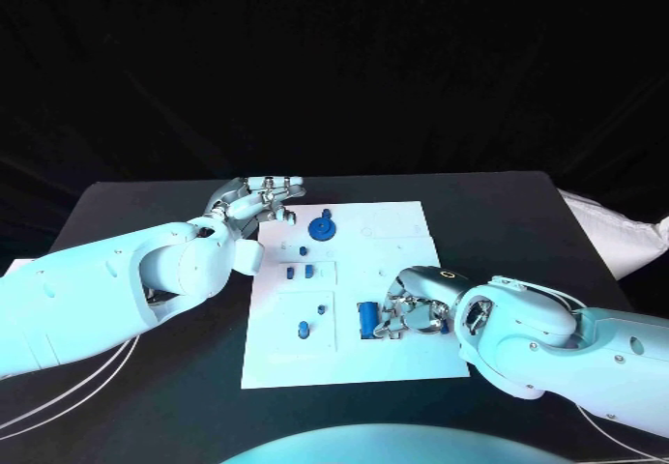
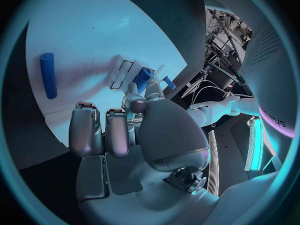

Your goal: Assemble the parts on the task board

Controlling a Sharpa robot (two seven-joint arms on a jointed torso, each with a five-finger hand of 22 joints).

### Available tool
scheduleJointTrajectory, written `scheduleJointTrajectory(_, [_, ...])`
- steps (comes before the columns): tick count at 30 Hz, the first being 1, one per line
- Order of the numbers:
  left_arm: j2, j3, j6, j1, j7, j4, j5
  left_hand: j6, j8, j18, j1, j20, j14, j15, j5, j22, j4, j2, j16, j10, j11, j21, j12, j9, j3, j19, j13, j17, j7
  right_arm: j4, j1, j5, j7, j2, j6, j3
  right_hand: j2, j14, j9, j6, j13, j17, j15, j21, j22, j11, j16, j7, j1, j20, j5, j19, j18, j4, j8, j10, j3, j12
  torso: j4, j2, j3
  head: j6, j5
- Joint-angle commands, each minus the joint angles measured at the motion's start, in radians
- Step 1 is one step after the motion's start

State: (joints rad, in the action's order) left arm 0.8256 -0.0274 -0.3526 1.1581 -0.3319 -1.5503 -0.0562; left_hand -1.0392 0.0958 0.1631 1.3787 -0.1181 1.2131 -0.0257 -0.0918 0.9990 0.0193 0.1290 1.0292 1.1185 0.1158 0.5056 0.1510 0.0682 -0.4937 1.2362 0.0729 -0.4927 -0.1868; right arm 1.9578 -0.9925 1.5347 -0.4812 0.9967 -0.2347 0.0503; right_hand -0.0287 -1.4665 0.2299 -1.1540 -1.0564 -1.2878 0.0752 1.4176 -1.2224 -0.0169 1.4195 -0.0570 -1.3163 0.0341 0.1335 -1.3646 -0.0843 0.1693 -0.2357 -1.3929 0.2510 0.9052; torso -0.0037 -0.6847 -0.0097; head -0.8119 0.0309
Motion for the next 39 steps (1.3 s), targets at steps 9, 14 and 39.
scheduleJointTrajectory(9, [0.001,0.001,0.019,0.000,-0.001,-0.002,0.001,0.007,0.007,0.018,0.004,-0.001,-0.006,0.003,-0.003,-0.001,0.001,-0.006,-0.002,-0.008,-0.001,-0.006,0.005,0.000,0.007,-0.003,-0.001,0.002,-0.002,-0.014,0.001,0.014,-0.021,-0.007,0.029,0.000,-0.019,-0.057,0.003,-0.006,-0.002,-0.001,0.006,0.007,-0.001,-0.002,0.005,-0.001,-0.010,-0.002,0.002,-0.002,0.011,-0.002,0.007,-0.005,-0.004,-0.009,-0.0010,0.000,-0.0008,-0.001,-0.003])
scheduleJointTrajectory(14, [0.002,0.001,0.020,0.000,-0.001,-0.002,0.001,0.007,0.007,0.018,0.004,-0.001,-0.006,0.003,-0.003,-0.001,0.001,-0.006,-0.002,-0.008,-0.001,-0.006,0.005,0.000,0.007,-0.003,-0.001,0.002,-0.002,-0.016,0.001,0.015,-0.026,-0.004,0.026,0.000,-0.025,-0.058,0.004,-0.007,-0.004,-0.004,0.006,0.007,-0.002,-0.002,0.007,0.000,-0.008,-0.002,0.005,-0.003,0.011,0.001,0.007,-0.007,-0.004,-0.007,0.0009,0.000,-0.0005,-0.003,-0.003])
scheduleJointTrajectory(39, [0.012,0.000,0.022,-0.001,0.003,-0.007,0.001,0.008,0.007,0.018,0.003,-0.001,-0.007,0.002,-0.003,-0.002,0.001,-0.006,-0.002,-0.010,-0.001,-0.007,0.005,0.000,0.008,-0.004,-0.002,0.002,-0.002,0.050,-0.017,0.001,-0.013,0.193,-0.075,0.000,-0.038,-0.053,-0.016,0.078,0.042,0.023,-0.014,-0.002,0.013,0.025,-0.012,-0.035,-0.051,0.014,0.076,0.007,0.008,-0.016,0.069,0.030,0.004,-0.090,-0.0139,0.002,0.0022,0.005,0.015])
